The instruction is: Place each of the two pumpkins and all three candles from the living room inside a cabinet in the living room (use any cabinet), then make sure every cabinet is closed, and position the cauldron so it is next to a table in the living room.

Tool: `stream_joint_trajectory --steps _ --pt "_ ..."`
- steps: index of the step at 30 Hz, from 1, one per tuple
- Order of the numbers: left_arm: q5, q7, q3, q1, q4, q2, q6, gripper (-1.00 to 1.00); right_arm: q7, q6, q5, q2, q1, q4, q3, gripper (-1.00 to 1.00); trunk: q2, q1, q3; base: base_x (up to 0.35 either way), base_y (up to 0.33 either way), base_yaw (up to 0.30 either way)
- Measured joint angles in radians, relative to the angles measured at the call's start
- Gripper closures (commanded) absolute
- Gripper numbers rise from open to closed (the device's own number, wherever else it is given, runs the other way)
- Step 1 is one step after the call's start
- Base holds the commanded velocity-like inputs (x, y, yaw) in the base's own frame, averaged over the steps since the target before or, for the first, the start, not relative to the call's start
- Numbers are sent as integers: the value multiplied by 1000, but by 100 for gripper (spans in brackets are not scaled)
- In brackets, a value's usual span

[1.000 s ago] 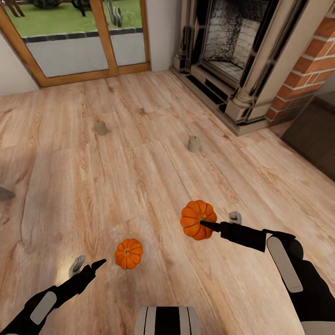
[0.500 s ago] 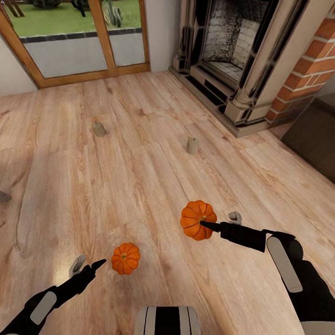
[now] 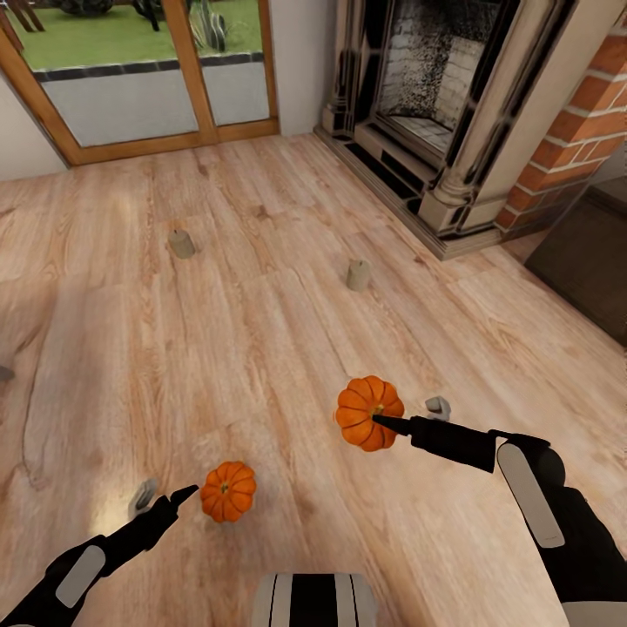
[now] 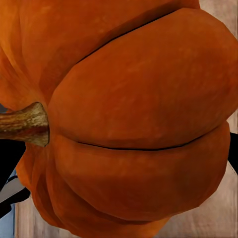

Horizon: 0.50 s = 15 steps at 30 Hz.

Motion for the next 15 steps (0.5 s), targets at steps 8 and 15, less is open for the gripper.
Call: stream_joint_trajectory --steps 8,15 --pt "1 1 0 0 0 0 1 -100 0 -3 -2 0 0 2 0 100 0 0 0 37 -25 0" --pt "0 0 0 0 0 0 1 -100 1 -7 -2 0 0 6 0 100 0 0 0 50 0 0"
